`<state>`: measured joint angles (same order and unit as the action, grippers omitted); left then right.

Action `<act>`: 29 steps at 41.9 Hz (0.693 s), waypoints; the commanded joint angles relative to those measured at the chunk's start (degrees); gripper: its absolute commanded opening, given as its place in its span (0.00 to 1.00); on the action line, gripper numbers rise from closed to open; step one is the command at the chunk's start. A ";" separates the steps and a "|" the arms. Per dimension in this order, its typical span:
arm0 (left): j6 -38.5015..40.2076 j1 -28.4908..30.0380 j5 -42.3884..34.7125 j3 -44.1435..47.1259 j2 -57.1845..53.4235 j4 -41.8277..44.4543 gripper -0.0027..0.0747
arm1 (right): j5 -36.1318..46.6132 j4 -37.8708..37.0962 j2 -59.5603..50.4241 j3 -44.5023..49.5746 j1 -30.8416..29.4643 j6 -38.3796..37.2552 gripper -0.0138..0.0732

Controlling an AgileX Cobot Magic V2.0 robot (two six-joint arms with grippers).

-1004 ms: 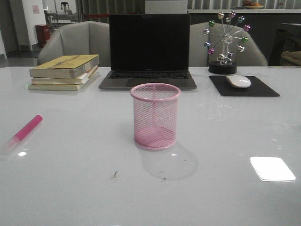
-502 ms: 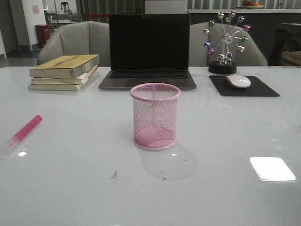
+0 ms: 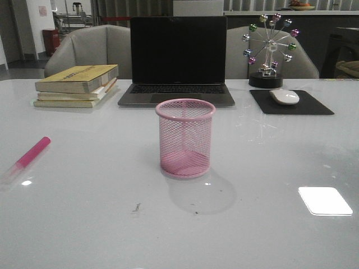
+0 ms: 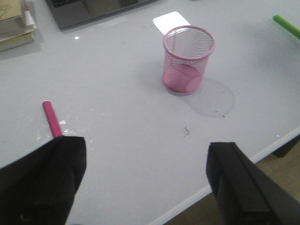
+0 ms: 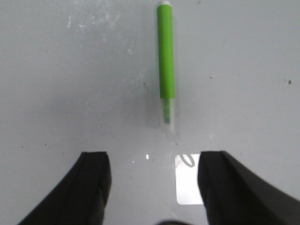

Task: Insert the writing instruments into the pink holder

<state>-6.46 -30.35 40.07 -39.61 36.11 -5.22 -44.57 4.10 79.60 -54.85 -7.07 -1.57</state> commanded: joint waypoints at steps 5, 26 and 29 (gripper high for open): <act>-0.10 -3.40 -4.54 -1.59 0.28 -0.83 0.79 | 0.21 0.52 8.41 -8.45 -0.39 0.57 0.74; -0.10 -3.48 -4.54 -1.59 0.28 -0.83 0.79 | 0.95 0.52 23.71 -19.40 -0.39 4.30 0.73; -0.10 -3.48 -4.54 -1.59 0.28 -0.83 0.79 | 0.84 0.52 25.48 -20.67 -0.39 5.41 0.73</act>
<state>-6.46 -33.43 39.95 -39.61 36.11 -5.41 -45.17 4.55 106.17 -72.55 -7.07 1.95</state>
